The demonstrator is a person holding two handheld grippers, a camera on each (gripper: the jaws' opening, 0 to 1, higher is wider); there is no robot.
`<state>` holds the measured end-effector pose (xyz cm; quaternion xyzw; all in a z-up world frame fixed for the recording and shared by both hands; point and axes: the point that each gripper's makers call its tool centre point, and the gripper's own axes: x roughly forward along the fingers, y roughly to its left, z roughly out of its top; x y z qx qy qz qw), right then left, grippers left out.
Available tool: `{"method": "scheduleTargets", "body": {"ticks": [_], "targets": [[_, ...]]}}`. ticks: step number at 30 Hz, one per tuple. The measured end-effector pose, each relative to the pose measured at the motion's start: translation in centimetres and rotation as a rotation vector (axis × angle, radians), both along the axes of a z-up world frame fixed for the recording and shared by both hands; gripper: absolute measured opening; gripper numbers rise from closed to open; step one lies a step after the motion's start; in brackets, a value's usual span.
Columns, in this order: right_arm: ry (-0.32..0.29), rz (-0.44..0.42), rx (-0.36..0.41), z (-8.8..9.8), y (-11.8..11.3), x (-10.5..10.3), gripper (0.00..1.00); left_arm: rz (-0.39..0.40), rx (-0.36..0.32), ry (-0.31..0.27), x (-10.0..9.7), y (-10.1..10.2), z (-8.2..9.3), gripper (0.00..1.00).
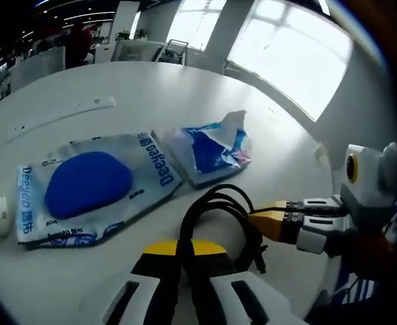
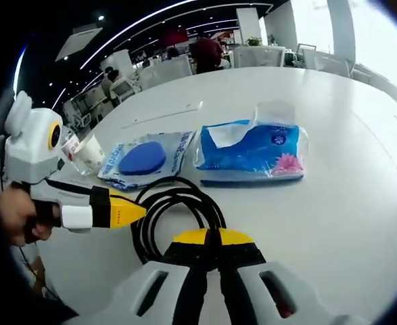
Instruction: Arrange the tabletop items into an orderly group along one side of the table until the central work area is clear of visible clutter.
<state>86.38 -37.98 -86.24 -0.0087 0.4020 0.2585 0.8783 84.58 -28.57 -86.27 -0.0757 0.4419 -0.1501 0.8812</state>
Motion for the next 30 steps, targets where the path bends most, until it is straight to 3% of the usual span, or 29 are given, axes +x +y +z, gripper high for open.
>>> {"method": "scheduleTargets", "body": {"ticks": [9, 20, 27, 30], "targets": [[-0.009, 0.001, -0.009, -0.4, 0.2, 0.4, 0.00, -0.019, 0.036, 0.000, 0.2, 0.0, -0.5, 0.03], [-0.059, 0.042, -0.023, 0.0, 0.3, 0.9, 0.00, -0.051, 0.038, -0.049, 0.4, 0.1, -0.2, 0.03], [-0.142, 0.114, -0.041, 1.4, 0.6, 0.7, 0.00, -0.060, 0.068, -0.094, 0.0, 0.5, 0.7, 0.04], [-0.166, 0.131, -0.038, 2.2, 0.7, 0.3, 0.05, -0.046, 0.065, -0.111, -0.2, 0.8, 1.3, 0.07]]}}
